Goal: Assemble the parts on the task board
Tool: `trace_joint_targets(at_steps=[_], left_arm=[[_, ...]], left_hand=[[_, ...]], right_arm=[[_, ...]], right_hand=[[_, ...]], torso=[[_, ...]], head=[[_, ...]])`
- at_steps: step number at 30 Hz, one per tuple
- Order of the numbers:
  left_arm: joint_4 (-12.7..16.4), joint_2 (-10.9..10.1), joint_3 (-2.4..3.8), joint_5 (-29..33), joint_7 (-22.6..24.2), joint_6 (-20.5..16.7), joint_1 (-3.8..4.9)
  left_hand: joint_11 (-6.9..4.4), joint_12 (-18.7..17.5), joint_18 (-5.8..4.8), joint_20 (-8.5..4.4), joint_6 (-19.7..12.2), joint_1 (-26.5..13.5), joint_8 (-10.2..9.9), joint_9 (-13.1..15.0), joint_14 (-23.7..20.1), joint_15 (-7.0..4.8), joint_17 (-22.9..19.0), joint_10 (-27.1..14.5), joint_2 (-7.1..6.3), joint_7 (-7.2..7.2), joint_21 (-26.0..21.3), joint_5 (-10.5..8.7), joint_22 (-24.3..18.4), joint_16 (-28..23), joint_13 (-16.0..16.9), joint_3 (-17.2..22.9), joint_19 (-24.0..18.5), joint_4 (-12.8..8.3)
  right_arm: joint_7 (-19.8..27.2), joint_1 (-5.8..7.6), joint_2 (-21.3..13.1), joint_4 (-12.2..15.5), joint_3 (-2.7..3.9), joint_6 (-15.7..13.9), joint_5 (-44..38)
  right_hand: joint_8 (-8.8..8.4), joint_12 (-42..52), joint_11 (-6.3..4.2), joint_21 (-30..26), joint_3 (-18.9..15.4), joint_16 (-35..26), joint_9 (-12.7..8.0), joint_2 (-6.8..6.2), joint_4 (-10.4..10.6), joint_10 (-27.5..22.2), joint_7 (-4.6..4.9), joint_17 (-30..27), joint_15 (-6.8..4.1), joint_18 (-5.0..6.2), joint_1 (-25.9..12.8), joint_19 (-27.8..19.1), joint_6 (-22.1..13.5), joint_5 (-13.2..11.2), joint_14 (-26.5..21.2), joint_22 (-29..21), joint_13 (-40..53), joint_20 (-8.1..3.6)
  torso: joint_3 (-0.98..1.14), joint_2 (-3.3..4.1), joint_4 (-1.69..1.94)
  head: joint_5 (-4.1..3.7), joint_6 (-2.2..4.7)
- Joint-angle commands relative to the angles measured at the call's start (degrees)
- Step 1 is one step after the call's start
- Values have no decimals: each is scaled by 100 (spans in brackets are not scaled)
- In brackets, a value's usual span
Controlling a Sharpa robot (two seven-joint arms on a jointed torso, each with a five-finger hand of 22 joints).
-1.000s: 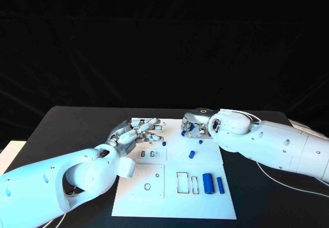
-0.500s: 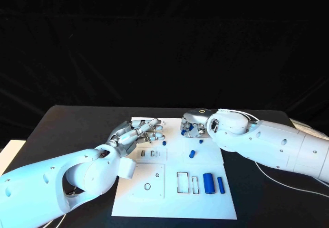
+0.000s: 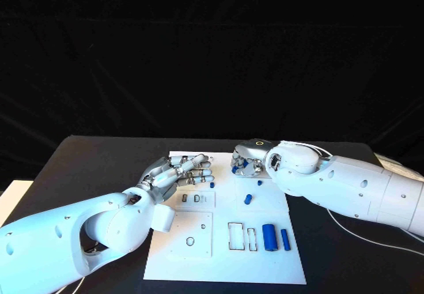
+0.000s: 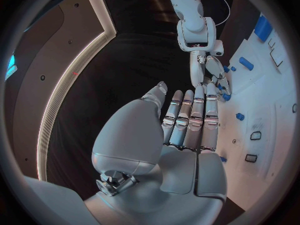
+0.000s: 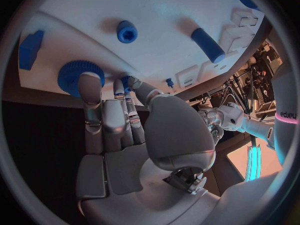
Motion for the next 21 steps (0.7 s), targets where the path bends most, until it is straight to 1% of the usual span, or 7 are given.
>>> trace_joint_targets(at_steps=[1, 4, 7, 11, 17, 18, 21], left_arm=[[4, 10, 5, 10, 41, 159, 7], [1, 9, 5, 10, 45, 143, 7], [-6, 7, 5, 10, 59, 134, 7], [-10, 4, 5, 10, 76, 130, 7], [-10, 5, 4, 10, 87, 124, 7], [-11, 5, 4, 10, 90, 120, 7], [-12, 5, 4, 10, 95, 112, 7]], left_hand=[[-22, 28, 77, 8, 85, -7, 8, 5, -2, -14, -48, -19, 49, -4, -24, 25, -9, -49, 5, 1, 46, -37], [-38, 90, 68, 17, 169, -28, 31, 11, -14, -7, -121, 85, 47, -10, -96, 24, -27, -102, 17, 8, -14, -43], [-46, 96, 64, 35, 219, -25, 32, 9, -75, 12, -200, 117, 48, -37, -180, 25, -33, -136, 9, 29, -107, -62], [-47, 64, 65, 61, 260, -33, 16, 2, -143, 31, -296, 136, 51, -43, -268, 24, -31, -139, 2, 56, -203, -78], [-37, 36, 65, 75, 257, -37, -7, -5, -165, 42, -345, 125, 51, -33, -309, 24, -30, -136, 0, 71, -245, -89], [-36, 32, 64, 78, 257, -38, -10, -5, -167, 44, -353, 124, 50, -33, -319, 25, -31, -135, 0, 73, -257, -91], [-36, 22, 64, 84, 259, -38, -18, -6, -167, 48, -372, 123, 52, -38, -342, 26, -31, -132, 0, 81, -285, -96]], right_arm=[[-14, -1, 1, 40, 1, -465, -55], [-47, -1, 0, 70, 2, -721, -7], [-114, -1, 27, 70, 3, -901, 30], [-229, -1, 102, 31, 4, -1086, 51], [-315, 1, 248, -54, 8, -1245, 59], [-324, 1, 279, -78, 9, -1267, 60], [-337, 4, 382, -167, 11, -1314, 62]], right_hand=[[21, 22, -3, 50, 47, 48, 12, 4, 12, 38, -3, 14, -55, -54, 51, -45, 64, -37, 164, 30, 4, 4], [25, 24, -5, 76, 61, 67, 14, 11, 30, 50, -5, 35, -55, -56, 42, -44, 77, -51, 167, 59, 5, 3], [27, 24, -8, 93, 78, 74, 16, 23, 44, 57, -8, 40, -56, -57, 39, -46, 86, -56, 167, 74, 5, 2], [27, 23, -7, 110, 88, 86, 17, 22, 66, 63, -8, 52, -57, -58, 20, -50, 92, -69, 168, 89, 4, 2], [26, 21, -8, 124, 94, 85, 18, 17, 82, 66, -9, 47, -57, -60, 7, -52, 95, -81, 167, 101, 3, 2], [26, 21, -8, 124, 94, 85, 18, 17, 82, 66, -9, 47, -57, -60, 7, -52, 95, -81, 167, 101, 3, 2], [26, 21, -8, 124, 94, 85, 18, 17, 82, 66, -9, 47, -57, -60, 7, -52, 95, -81, 167, 101, 3, 2]], torso=[[-7, 7, 15], [-6, 16, 22], [-6, 15, 22], [-18, 25, 33], [-19, 32, 43], [-16, 31, 41], [-18, 33, 41]], head=[[-3, 11], [8, 22], [16, 26], [14, 39], [9, 43], [13, 43], [12, 44]])
